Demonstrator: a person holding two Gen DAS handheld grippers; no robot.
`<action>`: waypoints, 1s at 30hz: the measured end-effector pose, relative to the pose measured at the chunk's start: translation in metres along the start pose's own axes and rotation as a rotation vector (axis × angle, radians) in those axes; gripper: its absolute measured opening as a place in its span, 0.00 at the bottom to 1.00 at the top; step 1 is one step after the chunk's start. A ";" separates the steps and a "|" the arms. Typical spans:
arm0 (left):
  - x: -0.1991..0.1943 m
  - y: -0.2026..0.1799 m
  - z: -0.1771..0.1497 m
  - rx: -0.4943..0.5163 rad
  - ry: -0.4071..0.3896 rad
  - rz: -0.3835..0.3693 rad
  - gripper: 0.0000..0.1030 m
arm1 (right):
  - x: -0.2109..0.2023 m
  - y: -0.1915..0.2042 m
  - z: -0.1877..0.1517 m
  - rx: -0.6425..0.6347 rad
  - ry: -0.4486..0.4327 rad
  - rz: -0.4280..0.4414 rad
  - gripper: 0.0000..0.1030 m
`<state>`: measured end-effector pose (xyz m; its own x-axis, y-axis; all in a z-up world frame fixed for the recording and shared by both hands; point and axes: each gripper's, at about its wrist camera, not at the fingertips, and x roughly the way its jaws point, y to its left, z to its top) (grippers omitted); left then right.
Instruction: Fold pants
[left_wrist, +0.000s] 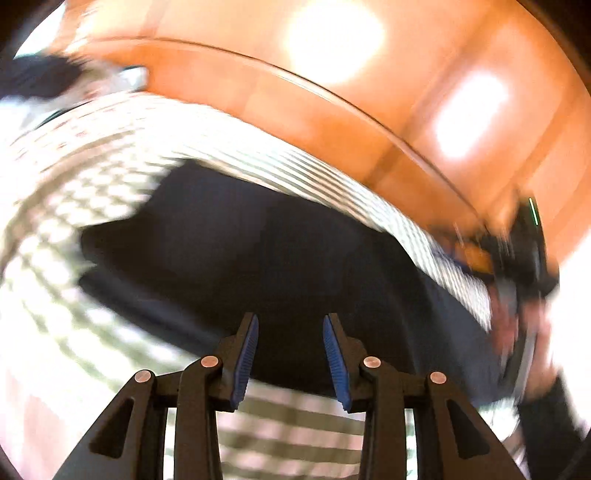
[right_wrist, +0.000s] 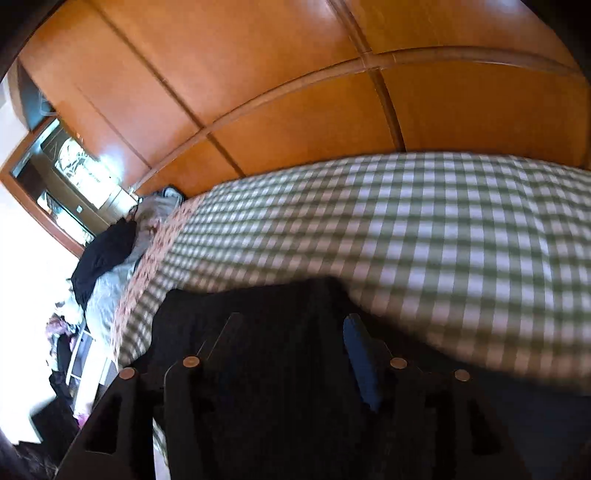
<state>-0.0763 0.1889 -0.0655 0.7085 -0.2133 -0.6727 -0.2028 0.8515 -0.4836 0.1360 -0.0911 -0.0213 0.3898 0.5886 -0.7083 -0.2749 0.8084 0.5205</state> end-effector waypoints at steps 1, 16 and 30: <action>-0.010 0.018 0.005 -0.062 -0.021 0.015 0.36 | -0.002 0.003 -0.013 -0.007 0.005 -0.007 0.54; 0.007 0.107 0.042 -0.396 0.063 0.062 0.33 | 0.012 0.013 -0.109 -0.209 0.067 -0.194 0.55; 0.015 0.116 0.032 -0.351 0.068 0.119 0.13 | 0.032 0.033 -0.123 -0.303 0.063 -0.232 1.00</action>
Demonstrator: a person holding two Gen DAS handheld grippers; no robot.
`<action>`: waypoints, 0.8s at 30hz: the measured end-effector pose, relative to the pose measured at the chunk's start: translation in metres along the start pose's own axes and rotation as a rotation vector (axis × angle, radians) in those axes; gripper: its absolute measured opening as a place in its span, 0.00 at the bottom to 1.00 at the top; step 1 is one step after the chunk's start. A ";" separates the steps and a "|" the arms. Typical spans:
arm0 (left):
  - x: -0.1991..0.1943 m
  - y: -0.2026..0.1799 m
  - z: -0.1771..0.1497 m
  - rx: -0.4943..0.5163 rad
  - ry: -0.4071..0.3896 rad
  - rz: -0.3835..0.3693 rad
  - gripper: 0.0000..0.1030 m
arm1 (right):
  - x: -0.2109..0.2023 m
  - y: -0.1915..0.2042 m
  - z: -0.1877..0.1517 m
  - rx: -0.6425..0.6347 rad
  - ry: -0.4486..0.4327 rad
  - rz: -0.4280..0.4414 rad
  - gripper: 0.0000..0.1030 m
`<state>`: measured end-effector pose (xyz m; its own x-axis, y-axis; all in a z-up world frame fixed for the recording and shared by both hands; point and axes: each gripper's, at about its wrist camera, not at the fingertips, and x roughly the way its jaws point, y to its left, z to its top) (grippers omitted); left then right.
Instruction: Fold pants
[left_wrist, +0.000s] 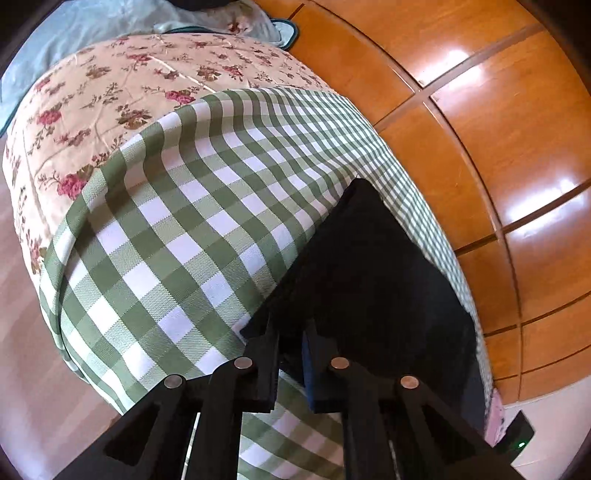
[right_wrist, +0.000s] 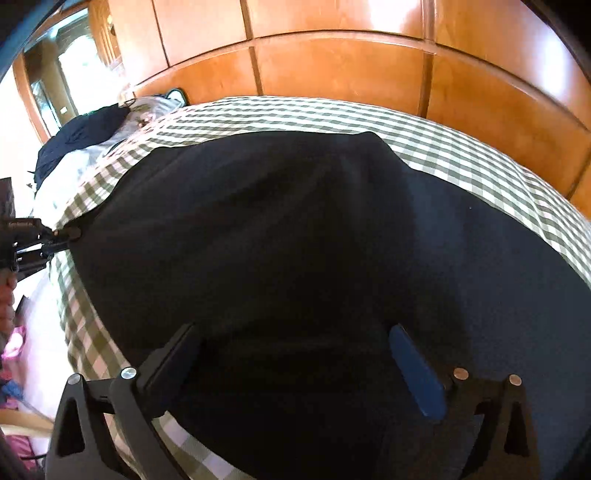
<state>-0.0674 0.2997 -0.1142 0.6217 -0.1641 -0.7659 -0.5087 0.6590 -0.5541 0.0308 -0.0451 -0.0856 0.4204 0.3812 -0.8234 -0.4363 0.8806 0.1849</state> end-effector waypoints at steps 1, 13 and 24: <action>-0.002 -0.002 -0.001 0.010 -0.007 0.013 0.18 | -0.001 -0.002 0.000 0.011 -0.006 0.008 1.00; -0.051 -0.060 -0.009 0.271 -0.190 0.089 0.25 | -0.002 -0.001 -0.009 0.004 -0.061 0.016 1.00; 0.018 -0.083 -0.059 0.391 0.035 0.077 0.18 | -0.005 -0.008 -0.013 0.011 -0.084 0.055 1.00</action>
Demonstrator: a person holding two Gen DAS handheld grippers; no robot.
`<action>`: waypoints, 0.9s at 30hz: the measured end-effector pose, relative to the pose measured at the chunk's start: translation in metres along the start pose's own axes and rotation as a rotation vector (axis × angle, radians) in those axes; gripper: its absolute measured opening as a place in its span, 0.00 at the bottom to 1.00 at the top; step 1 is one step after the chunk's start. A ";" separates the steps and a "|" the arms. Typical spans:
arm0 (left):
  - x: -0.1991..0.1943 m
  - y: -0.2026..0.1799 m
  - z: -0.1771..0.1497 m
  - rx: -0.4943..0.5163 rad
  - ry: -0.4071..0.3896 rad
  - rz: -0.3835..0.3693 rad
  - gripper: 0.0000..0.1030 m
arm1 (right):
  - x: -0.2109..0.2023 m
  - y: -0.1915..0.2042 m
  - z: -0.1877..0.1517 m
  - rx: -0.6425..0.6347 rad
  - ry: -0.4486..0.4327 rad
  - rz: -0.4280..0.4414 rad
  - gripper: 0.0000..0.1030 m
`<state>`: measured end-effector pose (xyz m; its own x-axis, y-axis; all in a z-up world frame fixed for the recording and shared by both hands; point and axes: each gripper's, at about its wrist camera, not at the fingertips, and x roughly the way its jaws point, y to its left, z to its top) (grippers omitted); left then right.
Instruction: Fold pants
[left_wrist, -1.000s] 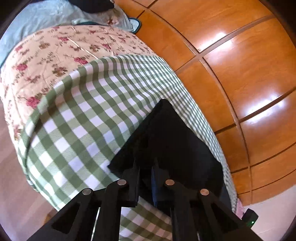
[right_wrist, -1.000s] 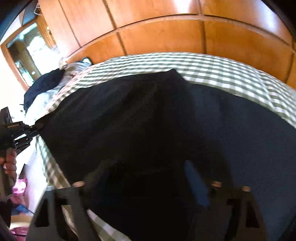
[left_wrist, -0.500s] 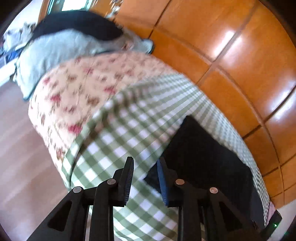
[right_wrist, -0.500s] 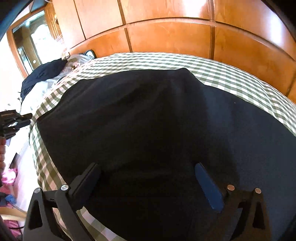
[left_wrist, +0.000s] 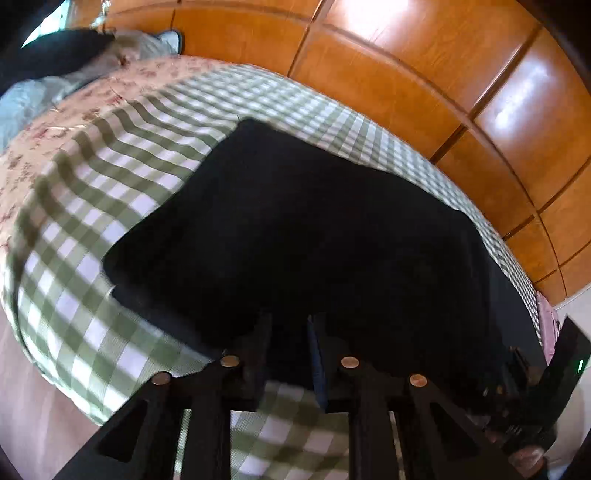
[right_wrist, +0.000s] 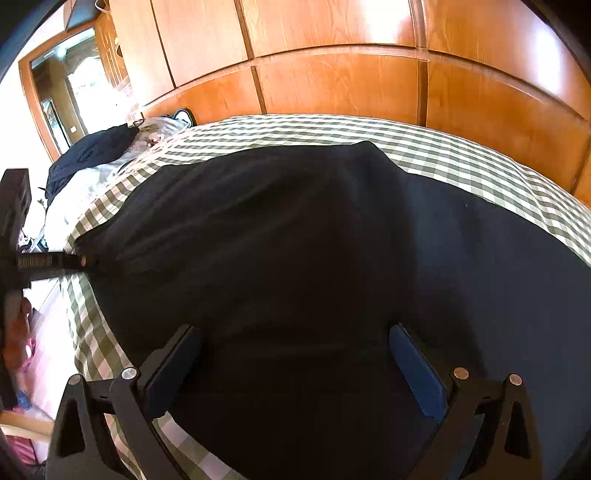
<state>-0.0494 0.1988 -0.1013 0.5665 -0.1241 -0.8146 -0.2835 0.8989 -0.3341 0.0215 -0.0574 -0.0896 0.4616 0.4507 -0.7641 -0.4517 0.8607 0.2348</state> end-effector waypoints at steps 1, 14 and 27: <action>-0.003 0.000 -0.005 0.006 -0.006 0.007 0.18 | 0.000 0.000 0.000 0.001 -0.002 0.002 1.00; -0.037 -0.046 -0.007 0.151 -0.172 0.068 0.26 | -0.015 0.002 0.012 0.028 0.063 0.025 0.97; 0.016 -0.078 -0.030 0.174 -0.054 0.035 0.26 | -0.050 -0.037 -0.006 0.132 0.055 -0.181 0.97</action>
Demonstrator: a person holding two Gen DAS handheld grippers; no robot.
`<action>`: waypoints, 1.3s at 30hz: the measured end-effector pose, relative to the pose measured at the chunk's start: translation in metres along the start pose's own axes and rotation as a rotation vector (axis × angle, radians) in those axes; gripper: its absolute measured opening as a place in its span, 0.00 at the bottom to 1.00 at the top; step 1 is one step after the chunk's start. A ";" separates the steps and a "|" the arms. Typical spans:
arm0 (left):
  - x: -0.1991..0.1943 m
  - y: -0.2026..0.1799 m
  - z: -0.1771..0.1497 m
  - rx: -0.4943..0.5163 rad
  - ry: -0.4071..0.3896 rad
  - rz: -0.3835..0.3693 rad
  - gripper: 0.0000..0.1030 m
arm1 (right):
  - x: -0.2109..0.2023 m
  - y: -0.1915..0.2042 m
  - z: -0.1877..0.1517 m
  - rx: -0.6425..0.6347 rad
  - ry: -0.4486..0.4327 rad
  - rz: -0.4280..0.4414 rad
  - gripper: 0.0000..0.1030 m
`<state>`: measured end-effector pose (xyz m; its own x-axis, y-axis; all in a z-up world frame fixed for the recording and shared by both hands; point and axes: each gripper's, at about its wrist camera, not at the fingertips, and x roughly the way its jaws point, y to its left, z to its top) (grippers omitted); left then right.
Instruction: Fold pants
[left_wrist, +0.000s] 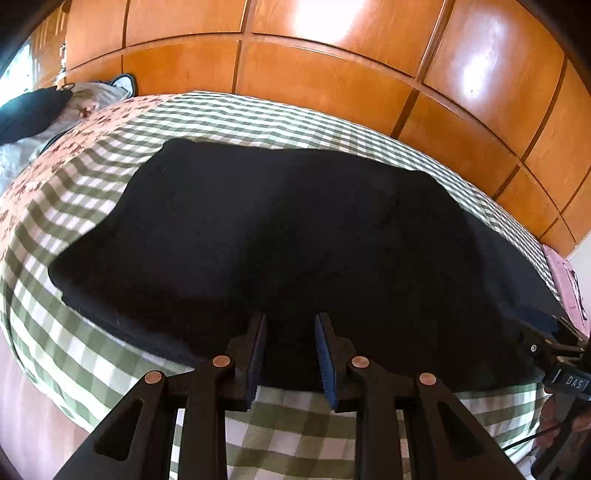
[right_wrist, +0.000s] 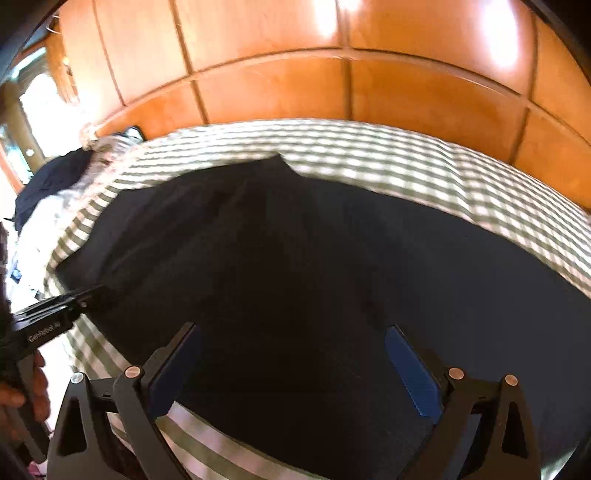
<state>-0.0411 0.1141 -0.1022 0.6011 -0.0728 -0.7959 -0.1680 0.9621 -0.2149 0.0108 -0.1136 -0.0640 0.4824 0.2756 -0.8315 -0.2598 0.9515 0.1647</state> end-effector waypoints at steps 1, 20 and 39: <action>-0.001 0.001 -0.001 -0.002 -0.007 -0.001 0.26 | 0.000 -0.004 -0.005 0.003 0.014 -0.018 0.97; 0.005 -0.002 0.001 -0.004 -0.008 0.017 0.32 | -0.009 -0.029 -0.045 0.003 -0.086 0.001 1.00; -0.022 -0.020 0.005 0.092 -0.076 -0.022 0.32 | -0.060 -0.074 -0.047 0.209 -0.139 0.036 0.96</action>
<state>-0.0472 0.0974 -0.0775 0.6622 -0.0770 -0.7454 -0.0842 0.9808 -0.1762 -0.0381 -0.2072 -0.0508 0.5903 0.3124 -0.7442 -0.1070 0.9442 0.3115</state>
